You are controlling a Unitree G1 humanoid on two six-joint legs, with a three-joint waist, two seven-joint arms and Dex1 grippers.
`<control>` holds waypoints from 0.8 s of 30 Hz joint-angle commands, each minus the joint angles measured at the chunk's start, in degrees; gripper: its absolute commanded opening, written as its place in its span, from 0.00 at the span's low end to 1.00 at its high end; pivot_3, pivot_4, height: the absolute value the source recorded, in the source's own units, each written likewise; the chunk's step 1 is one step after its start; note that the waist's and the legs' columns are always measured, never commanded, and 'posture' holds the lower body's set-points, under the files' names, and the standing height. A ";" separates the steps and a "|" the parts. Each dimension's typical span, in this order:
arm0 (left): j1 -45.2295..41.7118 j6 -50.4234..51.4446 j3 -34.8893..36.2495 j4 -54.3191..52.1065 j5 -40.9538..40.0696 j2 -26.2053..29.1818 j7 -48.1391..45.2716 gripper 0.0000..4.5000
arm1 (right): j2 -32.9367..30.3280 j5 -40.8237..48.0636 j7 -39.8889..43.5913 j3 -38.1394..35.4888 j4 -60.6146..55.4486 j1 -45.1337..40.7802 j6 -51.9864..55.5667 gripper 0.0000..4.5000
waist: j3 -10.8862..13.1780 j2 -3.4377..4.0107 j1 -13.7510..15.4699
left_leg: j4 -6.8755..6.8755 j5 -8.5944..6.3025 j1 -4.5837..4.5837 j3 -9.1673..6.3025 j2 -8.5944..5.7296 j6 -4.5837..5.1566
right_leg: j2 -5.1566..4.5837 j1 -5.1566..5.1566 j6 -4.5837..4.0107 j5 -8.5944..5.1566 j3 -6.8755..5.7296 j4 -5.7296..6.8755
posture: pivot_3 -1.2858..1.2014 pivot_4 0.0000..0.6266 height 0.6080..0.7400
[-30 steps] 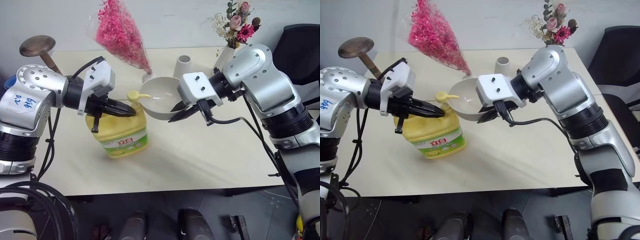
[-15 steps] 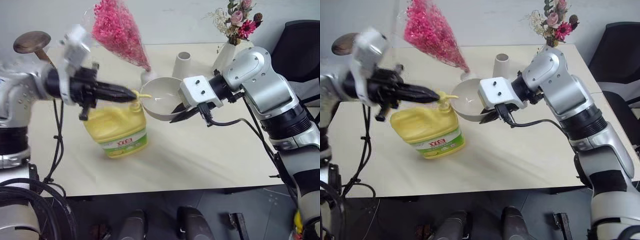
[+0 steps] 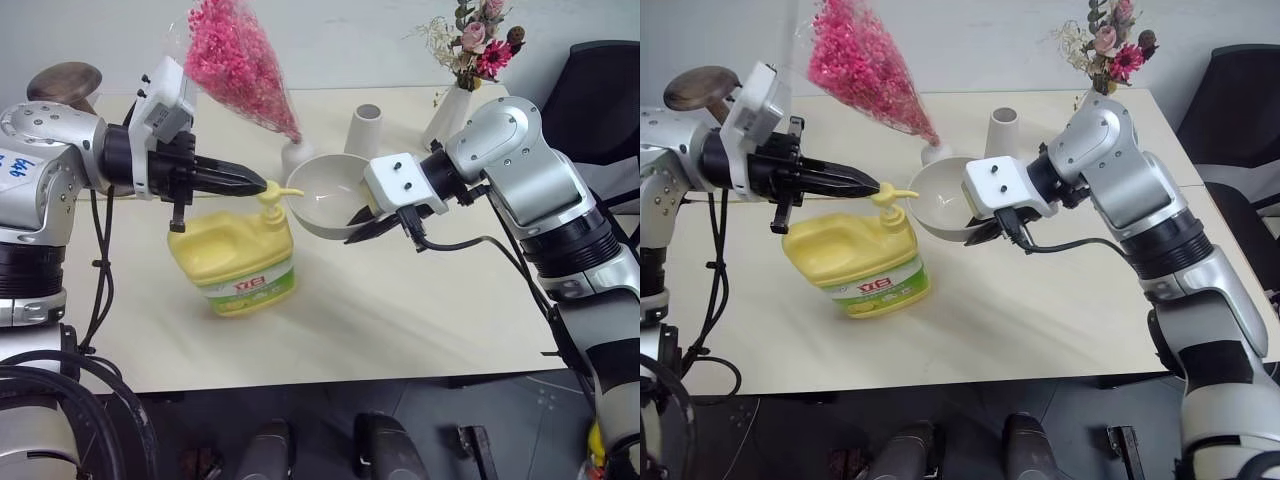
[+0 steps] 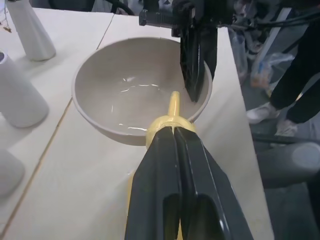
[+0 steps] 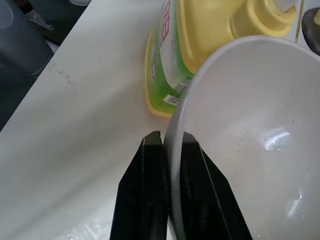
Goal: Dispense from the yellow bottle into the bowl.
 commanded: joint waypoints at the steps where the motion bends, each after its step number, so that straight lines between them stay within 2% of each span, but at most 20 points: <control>1: -0.02 -2.39 -3.22 1.53 4.14 -0.15 -0.41 0.01 | -0.48 0.88 3.18 -2.21 -2.83 -0.64 0.37 0.00 | 0.00 0.00 0.05 | 0.02 0.00 0.00 0.00 -0.01 0.00 | -0.01 0.02 0.00 0.00 0.00 0.00 | 0.52 0.24 1.00; 13: 1.94 -4.83 -9.49 3.05 9.83 1.57 -4.62 0.01 | -0.75 1.74 3.34 -2.06 -4.65 -0.62 0.80 0.00 | -0.03 -0.01 0.00 | 0.04 0.00 0.18 0.00 0.00 0.00 | 0.00 0.19 0.00 0.00 0.01 0.06 | 0.52 0.24 1.00; 24: 3.84 -10.75 -11.85 4.43 15.55 0.67 -5.10 0.01 | 0.21 2.58 3.10 -2.36 -5.13 -1.03 1.68 0.00 | -0.05 0.01 0.04 | -0.16 -0.01 1.11 0.07 0.04 0.00 | 0.01 1.00 0.00 0.00 0.09 -0.10 | 0.52 0.24 1.00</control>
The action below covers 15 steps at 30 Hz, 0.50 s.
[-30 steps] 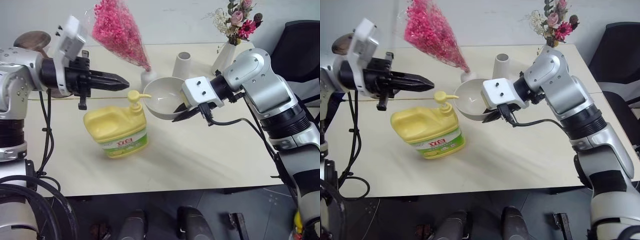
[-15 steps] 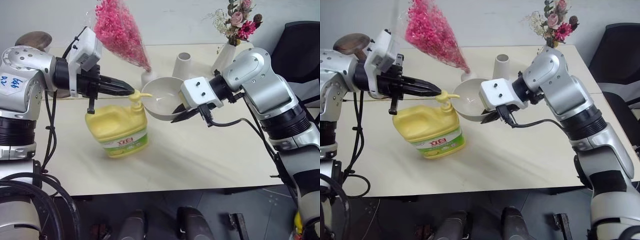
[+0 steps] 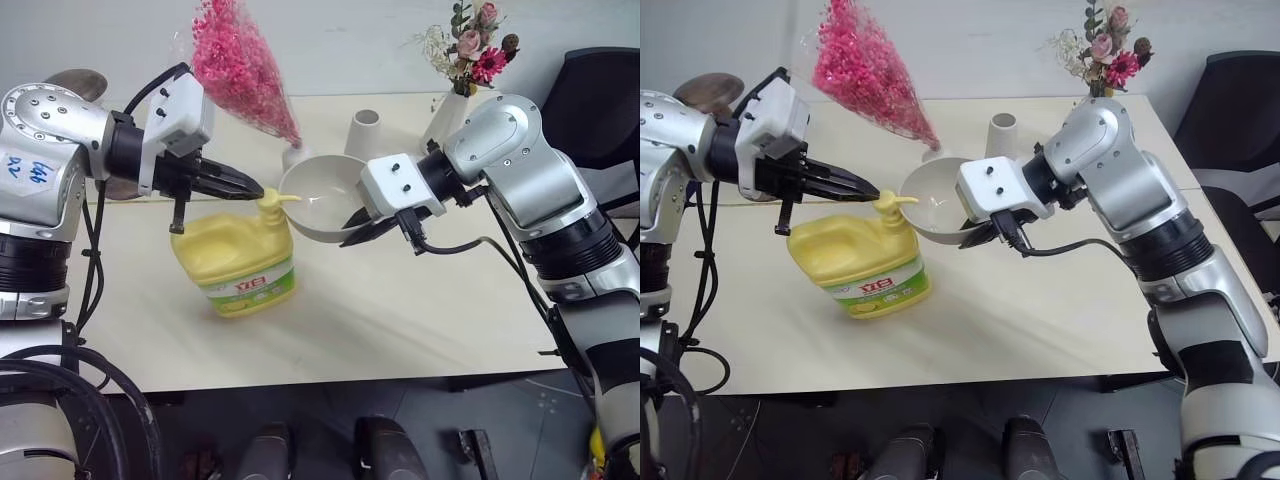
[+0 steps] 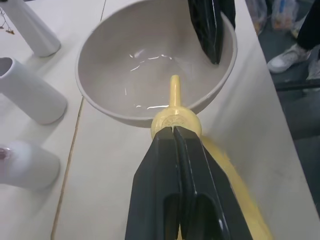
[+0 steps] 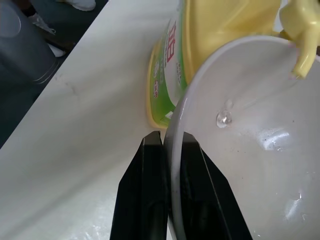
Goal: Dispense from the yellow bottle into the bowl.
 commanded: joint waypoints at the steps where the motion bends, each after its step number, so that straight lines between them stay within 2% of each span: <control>1: 4.46 0.87 -6.91 2.54 5.71 -0.63 -1.00 0.01 | 0.12 1.26 3.06 -2.38 -2.25 -0.99 0.22 0.00 | 0.00 0.01 0.01 | 0.01 0.00 0.00 0.00 0.00 0.00 | 0.00 0.01 0.00 0.00 0.00 0.00 | 0.52 0.24 1.00; 5: 1.43 5.47 -2.15 2.15 0.87 -2.17 0.24 0.01 | 0.20 1.53 2.53 -2.71 -2.40 -0.20 0.23 0.00 | -0.02 0.03 0.04 | 0.02 0.00 0.00 -0.02 0.00 0.00 | -0.01 0.02 0.00 0.00 0.00 0.01 | 0.52 0.24 1.00; 10: -2.57 21.05 7.51 -1.66 -9.86 -1.94 2.10 0.01 | 0.48 1.63 1.16 -3.69 -2.37 1.05 0.42 0.00 | 0.00 0.01 0.00 | 0.03 0.00 -0.22 -0.05 0.00 0.01 | -0.01 -0.17 0.00 0.00 -0.01 0.02 | 0.52 0.24 1.00; 13: -0.25 30.15 14.35 -9.23 -19.00 3.75 -0.52 0.14 | -0.36 1.93 1.12 -4.57 -2.80 2.54 0.77 0.00 | 0.06 -0.10 -0.41 | 0.08 0.00 -0.79 -0.04 0.00 0.00 | 0.00 -0.80 0.00 0.00 0.03 0.15 | 0.52 0.24 1.00; 15: 2.44 32.99 18.54 -13.12 -22.11 6.96 0.53 0.27 | -0.88 1.96 0.96 -5.22 -3.25 3.74 1.12 0.00 | 0.07 -0.11 -0.87 | 0.08 0.00 -1.23 -0.08 -0.02 -0.01 | 0.01 -1.38 0.00 0.00 0.12 0.27 | 0.52 0.24 1.00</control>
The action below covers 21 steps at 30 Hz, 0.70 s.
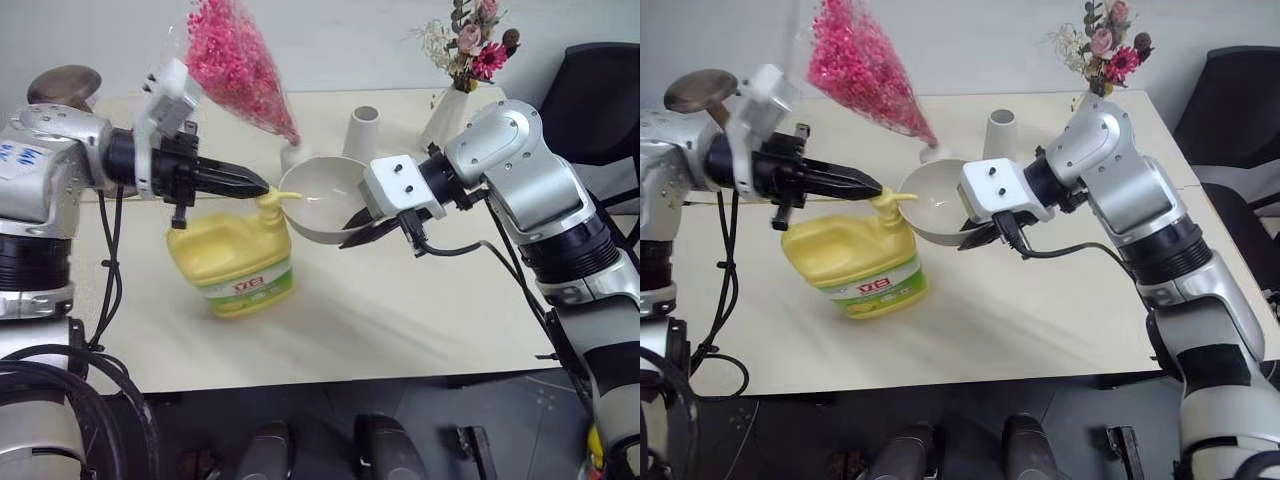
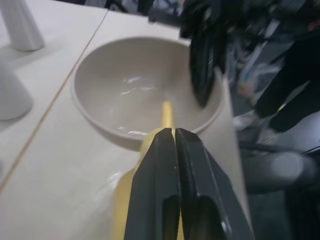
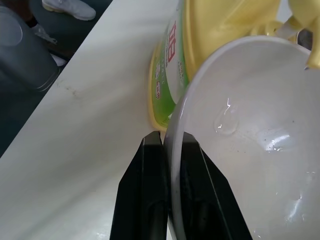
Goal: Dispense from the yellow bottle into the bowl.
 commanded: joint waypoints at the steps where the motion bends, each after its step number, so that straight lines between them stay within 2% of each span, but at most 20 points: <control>1: 2.95 5.12 9.68 -7.78 -6.68 5.70 0.80 0.34 | -1.46 1.24 0.96 -3.33 -2.15 1.27 0.58 0.00 | 0.00 0.00 -0.31 | -0.02 0.00 -0.03 0.00 -0.09 0.00 | -0.04 -0.20 0.00 0.00 0.06 0.19 | 0.52 0.24 1.00; 5: 9.96 9.17 20.22 -13.84 -10.93 10.52 4.52 0.62 | -3.28 0.28 -0.81 -4.71 -2.22 6.10 -0.55 0.00 | 0.01 -0.01 -0.62 | -0.06 0.00 -0.05 -0.04 -0.09 0.00 | -0.05 -0.24 0.00 0.00 0.09 0.23 | 0.52 0.24 1.00; 10: 27.55 12.26 36.81 -24.99 -12.23 12.59 7.08 0.97 | -3.94 -5.97 -9.53 -5.95 2.09 15.06 -6.75 0.00 | 0.00 -0.03 -0.15 | 0.06 0.00 0.01 0.10 -0.09 0.01 | -0.05 -0.13 0.00 0.00 0.35 0.19 | 0.52 0.24 1.00; 14: 37.40 15.31 46.37 -32.23 -14.74 9.26 11.37 0.99 | -1.43 -11.05 -19.27 -6.17 7.66 21.39 -11.50 0.00 | 0.00 -0.03 0.60 | 0.05 0.01 0.02 0.13 -0.06 -0.01 | -0.04 -0.15 -0.01 0.00 0.80 0.19 | 0.52 0.24 1.00; 18: 43.25 16.05 51.99 -35.85 -16.76 7.54 14.68 0.99 | 1.42 -16.02 -26.50 -5.14 15.00 25.56 -17.90 0.00 | -0.01 -0.05 0.84 | 0.07 0.01 0.01 0.12 -0.08 -0.01 | -0.04 -0.14 -0.02 0.00 0.90 0.19 | 0.52 0.24 1.00; 19: 44.12 15.96 52.77 -35.94 -17.22 7.60 15.23 1.00 | 1.88 -15.69 -26.19 -5.43 15.64 25.80 -17.15 0.14 | -0.01 -0.05 0.77 | 0.07 0.01 0.01 0.13 -0.08 -0.01 | -0.04 -0.15 -0.02 0.00 0.91 0.18 | 0.52 0.24 1.00; 20: 45.05 15.62 53.41 -35.80 -17.33 7.64 15.75 1.00 | 2.21 -15.31 -25.61 -5.67 16.05 25.83 -17.12 0.17 | -0.01 -0.05 0.66 | 0.06 0.01 0.02 0.15 -0.08 -0.01 | -0.04 -0.15 -0.02 0.00 0.93 0.18 | 0.52 0.24 1.00; 21: 45.82 15.24 53.86 -35.67 -17.55 7.72 16.25 1.00 | 2.43 -15.09 -25.12 -5.87 16.32 25.79 -17.22 0.25 | -0.01 -0.05 0.64 | 0.06 0.01 0.02 0.18 -0.06 -0.01 | -0.01 -0.15 -0.02 0.00 0.94 0.17 | 0.52 0.24 1.00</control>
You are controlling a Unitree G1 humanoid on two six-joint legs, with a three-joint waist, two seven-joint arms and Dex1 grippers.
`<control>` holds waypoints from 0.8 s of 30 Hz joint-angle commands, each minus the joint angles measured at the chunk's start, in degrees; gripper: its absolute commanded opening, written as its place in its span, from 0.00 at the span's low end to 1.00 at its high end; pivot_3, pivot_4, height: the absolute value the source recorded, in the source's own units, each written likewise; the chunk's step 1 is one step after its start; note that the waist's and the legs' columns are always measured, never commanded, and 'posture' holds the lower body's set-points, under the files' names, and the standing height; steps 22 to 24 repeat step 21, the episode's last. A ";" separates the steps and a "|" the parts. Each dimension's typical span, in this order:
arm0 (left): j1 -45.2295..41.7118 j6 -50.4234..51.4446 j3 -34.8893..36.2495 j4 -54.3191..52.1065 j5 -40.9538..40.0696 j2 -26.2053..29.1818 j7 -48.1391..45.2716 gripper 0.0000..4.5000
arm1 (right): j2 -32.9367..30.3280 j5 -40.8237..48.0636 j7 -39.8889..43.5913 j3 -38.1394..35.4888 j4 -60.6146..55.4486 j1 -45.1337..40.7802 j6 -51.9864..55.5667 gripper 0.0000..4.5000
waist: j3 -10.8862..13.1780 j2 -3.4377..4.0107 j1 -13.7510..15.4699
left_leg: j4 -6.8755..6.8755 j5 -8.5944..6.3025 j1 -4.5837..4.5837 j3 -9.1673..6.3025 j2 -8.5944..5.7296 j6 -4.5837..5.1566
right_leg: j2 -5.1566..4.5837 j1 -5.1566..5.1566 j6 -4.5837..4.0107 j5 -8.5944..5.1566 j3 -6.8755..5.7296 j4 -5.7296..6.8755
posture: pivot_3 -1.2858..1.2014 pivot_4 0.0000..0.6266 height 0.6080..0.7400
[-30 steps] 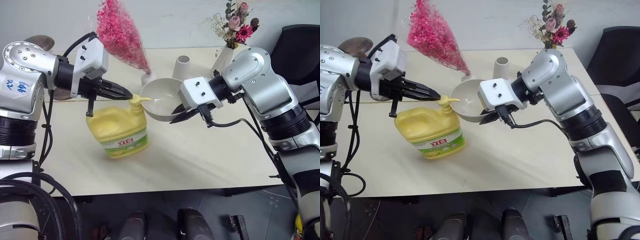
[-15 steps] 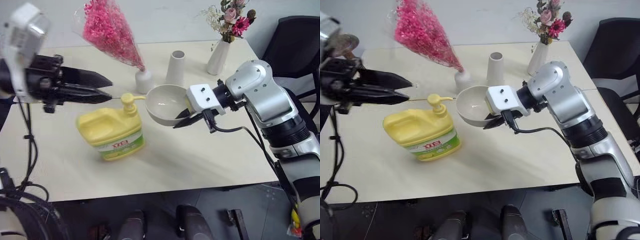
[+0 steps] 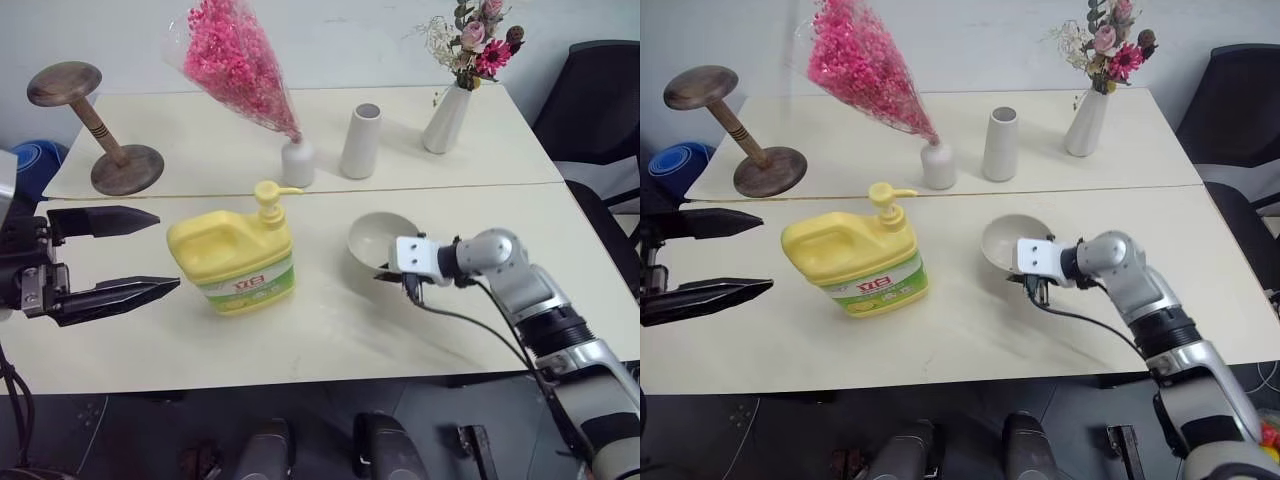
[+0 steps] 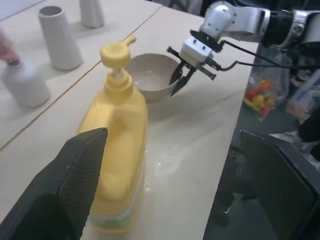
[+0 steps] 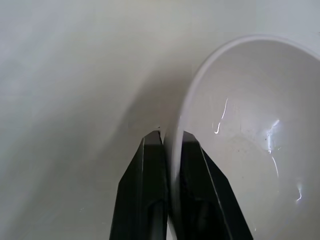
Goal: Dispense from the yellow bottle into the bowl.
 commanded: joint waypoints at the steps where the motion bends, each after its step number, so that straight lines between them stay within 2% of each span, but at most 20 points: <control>1: 1.83 -1.19 3.37 -0.35 -1.44 0.43 1.82 1.00 | 0.39 0.96 0.33 -1.82 -0.17 -1.03 -1.06 0.31 | 0.00 0.00 -0.04 | -0.01 0.00 0.01 0.01 0.01 -0.01 | 0.01 0.00 0.00 0.00 0.01 0.01 | 0.52 0.24 1.00; 6: 4.35 -1.85 5.23 0.22 -3.25 -0.16 4.09 1.00 | -1.55 6.16 3.99 -6.61 -2.12 -3.36 2.82 0.72 | 0.00 0.01 -0.06 | -0.04 0.00 0.03 0.03 0.05 -0.02 | 0.04 0.00 0.00 0.00 0.02 -0.02 | 0.52 0.24 1.00; 9: 7.77 -2.43 7.84 0.46 -3.40 -0.53 3.71 1.00 | -6.28 12.58 11.19 -11.24 -3.98 -6.28 9.60 0.95 | 0.06 0.10 0.06 | -0.05 0.00 0.01 0.06 0.04 -0.01 | 0.02 -0.01 0.00 0.00 0.05 -0.05 | 0.52 0.24 1.00; 10: 9.58 -2.60 9.62 0.59 -3.22 -0.59 2.91 1.00 | -9.36 15.07 15.85 -12.36 -4.43 -7.24 12.94 0.99 | 0.05 0.09 0.19 | -0.06 0.00 0.02 0.07 0.03 -0.01 | 0.01 -0.01 0.00 0.00 0.05 -0.05 | 0.52 0.24 1.00; 13: 14.10 -3.06 14.24 1.18 -3.35 -0.29 0.44 1.00 | -16.57 18.96 26.32 -13.94 -3.79 -8.46 17.09 0.99 | 0.05 0.09 0.40 | -0.12 -0.02 0.00 -0.02 0.04 0.01 | 0.00 0.05 -0.01 0.00 -0.03 -0.31 | 0.52 0.24 1.00; 16: 17.60 -3.64 17.67 2.55 -2.53 0.35 -0.67 1.00 | -20.87 19.98 28.79 -13.56 -0.46 -10.20 17.58 0.99 | 0.04 0.08 0.13 | -0.15 -0.05 0.11 -0.03 0.07 0.03 | 0.00 0.26 -0.02 0.00 -0.06 -0.62 | 0.52 0.24 1.00; 18: 19.28 -4.86 18.77 3.11 -1.72 0.54 -0.88 1.00 | -21.91 20.62 28.79 -13.11 0.95 -11.23 18.12 0.99 | 0.04 0.08 -0.03 | -0.14 -0.05 0.19 0.04 0.06 0.03 | -0.03 0.30 -0.02 0.00 0.00 -0.60 | 0.52 0.24 1.00; 21: 18.04 -7.48 16.59 4.17 -0.45 -2.09 4.55 1.00 | -19.37 20.42 25.11 -15.18 3.47 -12.21 19.55 0.99 | 0.05 0.08 -0.09 | -0.15 -0.05 0.25 0.13 0.14 0.01 | -0.03 0.29 -0.02 0.00 0.08 -0.58 | 0.52 0.24 1.00; 24: 18.04 -7.48 16.59 4.17 -0.45 -2.09 4.55 1.00 | -19.37 20.42 25.11 -15.18 3.47 -12.21 19.55 0.99 | 0.05 0.08 -0.09 | -0.15 -0.05 0.25 0.13 0.14 0.01 | -0.03 0.29 -0.02 0.00 0.08 -0.58 | 0.52 0.24 1.00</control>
